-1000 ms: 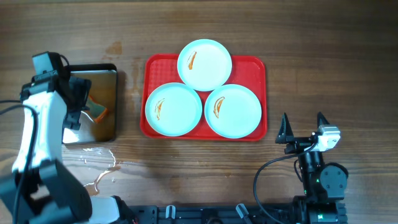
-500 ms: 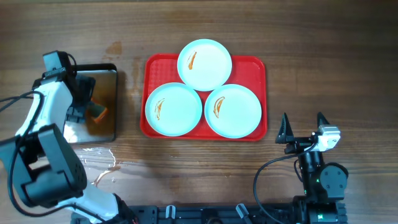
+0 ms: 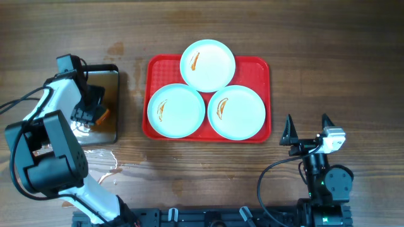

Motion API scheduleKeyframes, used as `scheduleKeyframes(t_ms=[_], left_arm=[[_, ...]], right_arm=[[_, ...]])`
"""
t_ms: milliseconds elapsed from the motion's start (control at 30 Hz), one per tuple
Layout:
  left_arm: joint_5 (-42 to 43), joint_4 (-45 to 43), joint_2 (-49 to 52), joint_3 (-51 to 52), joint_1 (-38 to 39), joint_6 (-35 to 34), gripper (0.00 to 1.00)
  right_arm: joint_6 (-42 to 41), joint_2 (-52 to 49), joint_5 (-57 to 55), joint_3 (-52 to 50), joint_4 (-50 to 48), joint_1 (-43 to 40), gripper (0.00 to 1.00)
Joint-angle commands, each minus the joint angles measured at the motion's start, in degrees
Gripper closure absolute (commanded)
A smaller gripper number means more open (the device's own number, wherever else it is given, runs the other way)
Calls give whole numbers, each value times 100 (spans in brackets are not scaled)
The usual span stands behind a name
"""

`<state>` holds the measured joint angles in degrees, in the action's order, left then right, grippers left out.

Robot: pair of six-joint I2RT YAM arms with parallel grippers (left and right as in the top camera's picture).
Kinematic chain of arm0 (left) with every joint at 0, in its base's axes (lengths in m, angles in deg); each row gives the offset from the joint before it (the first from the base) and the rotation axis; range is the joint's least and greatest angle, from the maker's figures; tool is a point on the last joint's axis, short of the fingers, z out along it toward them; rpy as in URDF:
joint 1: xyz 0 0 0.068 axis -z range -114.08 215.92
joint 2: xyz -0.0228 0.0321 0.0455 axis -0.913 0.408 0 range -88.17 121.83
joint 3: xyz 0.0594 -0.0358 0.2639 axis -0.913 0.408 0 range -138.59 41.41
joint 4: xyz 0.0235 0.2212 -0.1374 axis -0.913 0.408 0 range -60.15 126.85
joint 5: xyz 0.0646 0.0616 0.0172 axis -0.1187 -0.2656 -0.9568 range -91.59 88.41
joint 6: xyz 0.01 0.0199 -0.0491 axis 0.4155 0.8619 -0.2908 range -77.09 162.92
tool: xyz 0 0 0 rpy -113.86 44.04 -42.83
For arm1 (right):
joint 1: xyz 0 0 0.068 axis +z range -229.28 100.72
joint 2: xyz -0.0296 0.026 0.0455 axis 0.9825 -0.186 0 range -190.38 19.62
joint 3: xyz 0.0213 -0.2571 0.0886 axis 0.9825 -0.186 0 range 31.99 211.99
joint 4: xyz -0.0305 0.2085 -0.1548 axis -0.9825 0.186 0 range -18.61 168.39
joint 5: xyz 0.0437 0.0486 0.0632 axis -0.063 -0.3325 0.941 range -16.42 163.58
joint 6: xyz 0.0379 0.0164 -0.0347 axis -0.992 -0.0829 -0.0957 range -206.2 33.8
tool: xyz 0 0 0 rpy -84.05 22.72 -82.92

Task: Clean dirty plates on tray and stack at the side
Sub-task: 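Reach the left gripper into the water tray and grasp the sponge, then dip and swish the held sponge in the soapy water with left gripper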

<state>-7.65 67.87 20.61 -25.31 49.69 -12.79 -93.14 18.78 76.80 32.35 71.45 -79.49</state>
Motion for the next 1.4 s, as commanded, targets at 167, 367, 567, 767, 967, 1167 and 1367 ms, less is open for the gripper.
scheduleKeyframes(t_ms=[167,367,567,767,967,1167,1367], left_arm=[[-55,52,151,-33,22,-7,53],[-481,13,151,225,22,-9,66],[-474,15,149,223,20,-7,96],[-474,160,-299,221,20,-7,96],[-474,153,-1239,221,22,-7,96],[-645,72,-1169,225,22,-11,96],[-667,-463,-435,254,20,-7,96]], right_arm=[[85,42,44,-7,-13,-31,0],[87,42,44,-7,-13,-31,0],[85,42,44,-7,-13,-31,0],[85,42,44,-7,-13,-31,0],[85,42,44,-7,-13,-31,0],[85,42,44,-7,-13,-31,0],[85,42,44,-7,-13,-31,0]])
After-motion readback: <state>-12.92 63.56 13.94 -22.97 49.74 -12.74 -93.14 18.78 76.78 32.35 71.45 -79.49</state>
